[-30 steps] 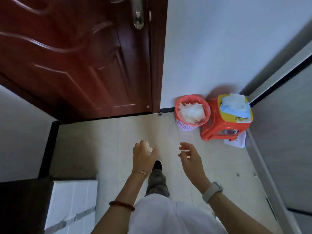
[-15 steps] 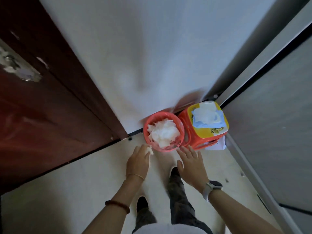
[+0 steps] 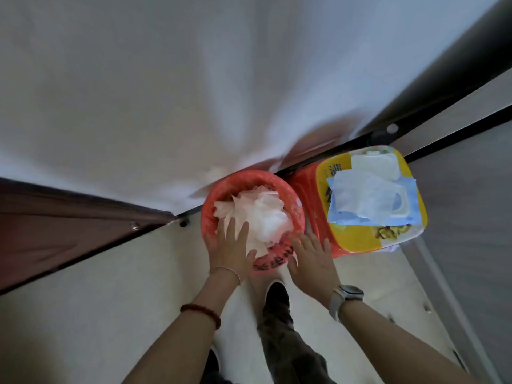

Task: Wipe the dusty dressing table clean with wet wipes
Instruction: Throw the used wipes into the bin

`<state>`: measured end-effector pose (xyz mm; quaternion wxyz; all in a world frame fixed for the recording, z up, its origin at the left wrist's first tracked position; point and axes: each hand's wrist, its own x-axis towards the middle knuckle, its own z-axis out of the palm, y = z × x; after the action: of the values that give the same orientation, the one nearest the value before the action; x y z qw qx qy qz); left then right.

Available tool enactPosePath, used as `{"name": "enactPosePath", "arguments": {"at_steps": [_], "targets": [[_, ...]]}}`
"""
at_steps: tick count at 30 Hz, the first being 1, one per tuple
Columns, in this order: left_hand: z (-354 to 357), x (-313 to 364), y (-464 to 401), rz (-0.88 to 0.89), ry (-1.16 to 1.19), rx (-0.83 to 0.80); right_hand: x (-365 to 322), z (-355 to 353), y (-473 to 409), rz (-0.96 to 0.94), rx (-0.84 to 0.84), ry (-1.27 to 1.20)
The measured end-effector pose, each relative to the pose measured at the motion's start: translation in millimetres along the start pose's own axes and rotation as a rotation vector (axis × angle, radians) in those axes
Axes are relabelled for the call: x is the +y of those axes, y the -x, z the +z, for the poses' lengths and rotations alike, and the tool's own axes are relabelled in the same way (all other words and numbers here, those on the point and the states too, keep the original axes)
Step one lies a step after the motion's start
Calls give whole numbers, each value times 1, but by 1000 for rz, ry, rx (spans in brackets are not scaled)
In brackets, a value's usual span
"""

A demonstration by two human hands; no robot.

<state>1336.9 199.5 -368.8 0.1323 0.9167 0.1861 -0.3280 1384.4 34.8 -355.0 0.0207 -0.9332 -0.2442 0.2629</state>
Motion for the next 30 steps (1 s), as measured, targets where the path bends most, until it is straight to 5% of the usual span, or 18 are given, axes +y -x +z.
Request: {"name": "enactPosePath", "arguments": {"at_steps": [9,18,22,30], "targets": [[-112,-40,111,-80,67,377,-59,-125,30,-195,83,30],[-229,-155,365,-380,146,816,-244,-292,152,-643,298,-161],[-209,-202,523,-594,135,1021,-342,-299,262,-902,341,-228],[-47,-248,817,-1130,206,1050,-491,-208,502,-1462,217,-146]]}}
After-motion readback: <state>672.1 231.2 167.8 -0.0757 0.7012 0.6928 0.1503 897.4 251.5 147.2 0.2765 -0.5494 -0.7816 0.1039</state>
